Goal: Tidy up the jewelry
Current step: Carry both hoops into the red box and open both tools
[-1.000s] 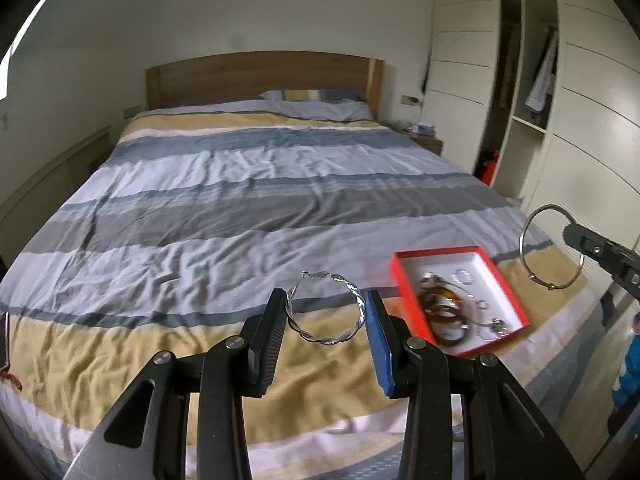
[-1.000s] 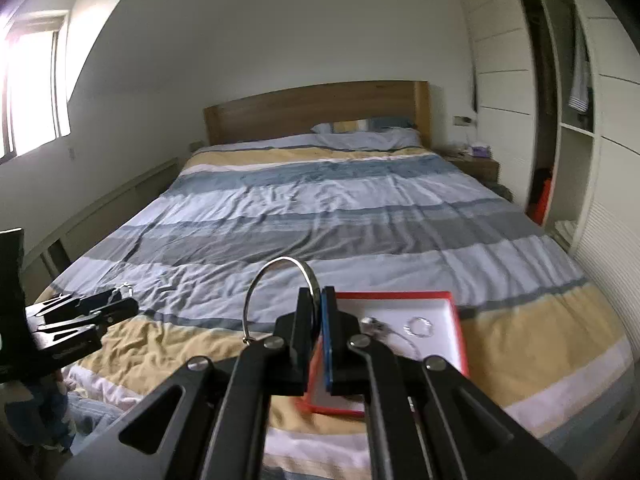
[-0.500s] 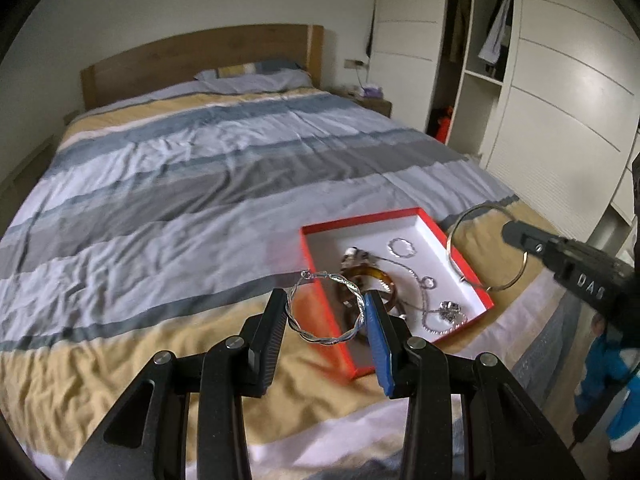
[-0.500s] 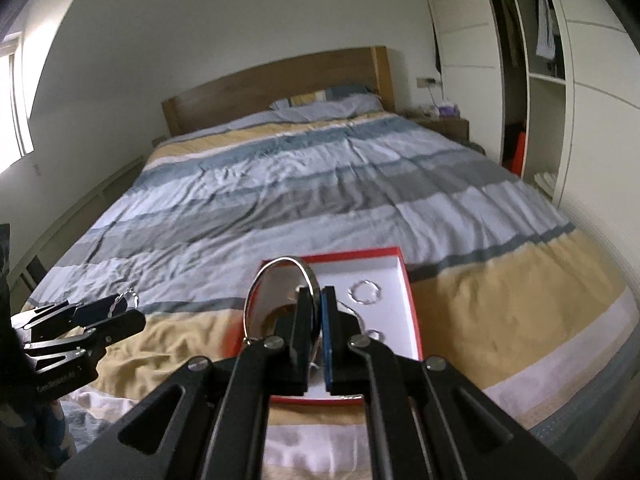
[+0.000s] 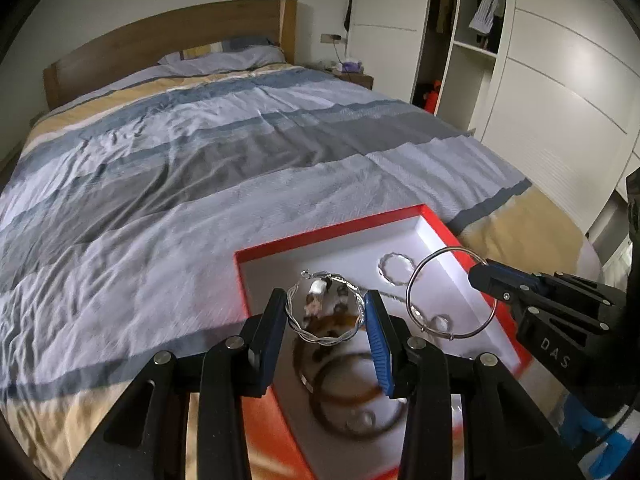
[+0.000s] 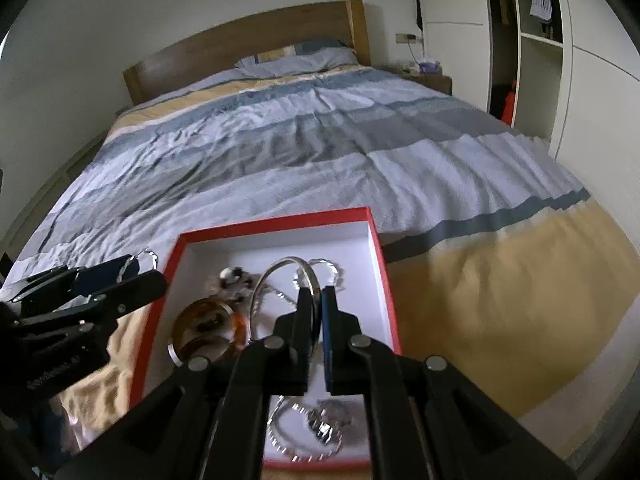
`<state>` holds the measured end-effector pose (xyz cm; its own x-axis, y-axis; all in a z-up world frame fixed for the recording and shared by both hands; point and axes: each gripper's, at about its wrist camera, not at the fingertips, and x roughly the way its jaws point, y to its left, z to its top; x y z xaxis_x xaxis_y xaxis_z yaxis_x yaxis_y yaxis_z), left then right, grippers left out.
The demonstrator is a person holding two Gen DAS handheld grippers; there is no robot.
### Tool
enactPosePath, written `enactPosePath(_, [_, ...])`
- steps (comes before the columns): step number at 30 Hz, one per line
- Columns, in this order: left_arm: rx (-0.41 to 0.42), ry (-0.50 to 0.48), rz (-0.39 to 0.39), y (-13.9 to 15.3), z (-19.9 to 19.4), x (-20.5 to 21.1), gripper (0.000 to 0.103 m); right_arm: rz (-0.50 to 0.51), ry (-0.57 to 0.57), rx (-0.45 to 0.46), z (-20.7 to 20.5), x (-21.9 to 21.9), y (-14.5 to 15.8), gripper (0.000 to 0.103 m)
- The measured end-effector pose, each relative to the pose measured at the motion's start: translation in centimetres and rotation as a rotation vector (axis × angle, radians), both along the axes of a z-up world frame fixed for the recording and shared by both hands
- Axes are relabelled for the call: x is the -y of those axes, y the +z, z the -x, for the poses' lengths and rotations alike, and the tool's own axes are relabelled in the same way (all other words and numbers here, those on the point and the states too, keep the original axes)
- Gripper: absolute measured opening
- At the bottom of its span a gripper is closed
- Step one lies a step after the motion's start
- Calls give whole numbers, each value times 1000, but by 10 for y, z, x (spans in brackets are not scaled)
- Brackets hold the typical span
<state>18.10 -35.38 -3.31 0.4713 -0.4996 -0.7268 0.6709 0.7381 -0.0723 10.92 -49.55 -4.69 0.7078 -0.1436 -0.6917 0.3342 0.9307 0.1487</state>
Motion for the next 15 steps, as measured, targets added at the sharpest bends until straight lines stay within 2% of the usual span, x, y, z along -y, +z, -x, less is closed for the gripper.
enactPosePath(9, [-65, 45, -23, -39, -29, 11, 39, -10, -3, -95, -32, 15, -29, 5])
enactPosePath(15, [-97, 46, -26, -52, -32, 10, 39, -10, -16, -142, -38, 21, -42, 5])
